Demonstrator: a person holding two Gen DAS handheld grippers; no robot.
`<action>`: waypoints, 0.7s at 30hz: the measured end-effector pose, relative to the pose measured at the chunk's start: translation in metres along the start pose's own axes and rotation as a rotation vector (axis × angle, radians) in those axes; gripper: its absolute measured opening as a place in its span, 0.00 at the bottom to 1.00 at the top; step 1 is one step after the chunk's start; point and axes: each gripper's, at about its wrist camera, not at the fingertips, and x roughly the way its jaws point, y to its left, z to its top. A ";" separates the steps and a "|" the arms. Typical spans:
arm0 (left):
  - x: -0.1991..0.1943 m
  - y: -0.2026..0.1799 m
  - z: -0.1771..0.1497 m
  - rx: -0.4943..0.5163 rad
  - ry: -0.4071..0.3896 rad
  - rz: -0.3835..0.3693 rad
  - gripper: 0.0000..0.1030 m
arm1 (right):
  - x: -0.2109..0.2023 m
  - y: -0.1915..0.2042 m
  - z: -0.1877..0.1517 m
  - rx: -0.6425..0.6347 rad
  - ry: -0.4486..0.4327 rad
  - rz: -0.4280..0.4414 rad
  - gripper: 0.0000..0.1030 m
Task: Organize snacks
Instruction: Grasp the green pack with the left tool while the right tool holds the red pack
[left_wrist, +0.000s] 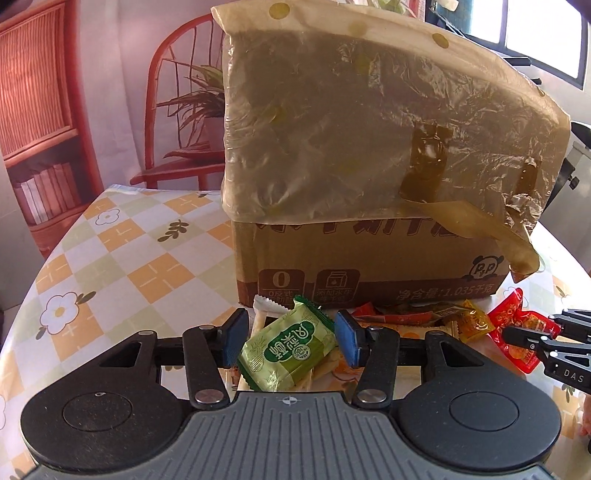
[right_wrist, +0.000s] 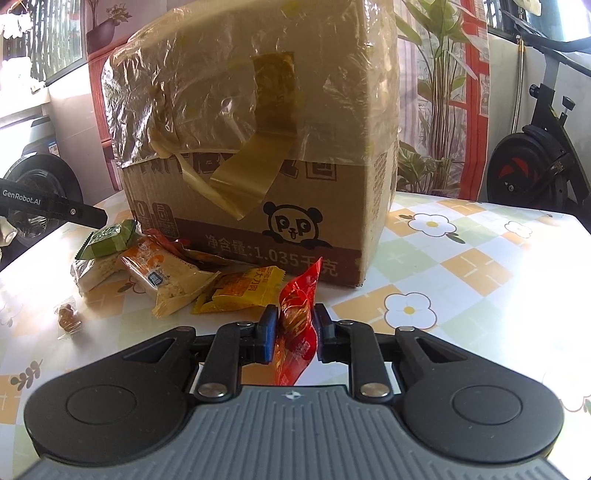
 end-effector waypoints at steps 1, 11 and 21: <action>0.005 0.002 0.001 -0.002 0.007 0.005 0.52 | 0.000 0.000 0.000 0.001 0.000 -0.001 0.21; 0.016 -0.001 -0.003 0.031 0.029 -0.038 0.54 | 0.002 -0.001 0.000 0.007 0.002 0.000 0.21; 0.011 -0.004 -0.015 0.068 0.068 -0.034 0.57 | 0.003 -0.002 0.001 0.016 0.004 0.005 0.21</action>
